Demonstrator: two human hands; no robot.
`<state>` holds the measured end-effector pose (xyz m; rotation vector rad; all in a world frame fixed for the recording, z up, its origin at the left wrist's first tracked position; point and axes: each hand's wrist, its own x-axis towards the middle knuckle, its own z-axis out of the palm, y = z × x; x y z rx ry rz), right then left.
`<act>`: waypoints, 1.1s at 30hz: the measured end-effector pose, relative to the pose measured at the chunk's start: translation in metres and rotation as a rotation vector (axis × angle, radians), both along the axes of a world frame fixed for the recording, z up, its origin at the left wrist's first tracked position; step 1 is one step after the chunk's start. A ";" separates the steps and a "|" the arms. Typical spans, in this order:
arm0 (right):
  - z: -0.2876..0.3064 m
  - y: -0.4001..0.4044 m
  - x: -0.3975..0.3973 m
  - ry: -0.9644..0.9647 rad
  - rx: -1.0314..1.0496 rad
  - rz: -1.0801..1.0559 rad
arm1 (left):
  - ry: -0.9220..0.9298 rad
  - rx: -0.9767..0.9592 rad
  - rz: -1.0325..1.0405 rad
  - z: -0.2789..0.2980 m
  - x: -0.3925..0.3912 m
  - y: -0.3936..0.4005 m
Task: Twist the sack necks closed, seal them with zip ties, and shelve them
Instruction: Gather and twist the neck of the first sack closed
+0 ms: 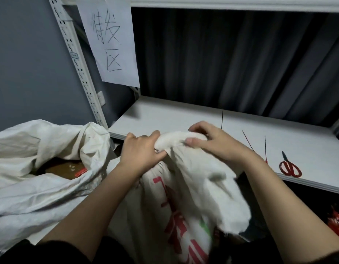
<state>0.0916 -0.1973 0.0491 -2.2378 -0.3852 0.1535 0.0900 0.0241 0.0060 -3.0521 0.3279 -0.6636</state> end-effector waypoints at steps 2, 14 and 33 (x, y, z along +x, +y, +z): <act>0.011 -0.001 -0.006 -0.129 0.155 -0.081 | 0.071 -0.072 0.065 -0.001 0.002 0.005; 0.021 0.056 -0.074 -1.411 -0.119 0.229 | 0.542 -0.359 0.284 0.000 0.008 0.014; -0.044 0.022 0.007 -0.969 -0.743 -0.090 | 0.517 -0.180 -0.083 0.023 -0.010 0.000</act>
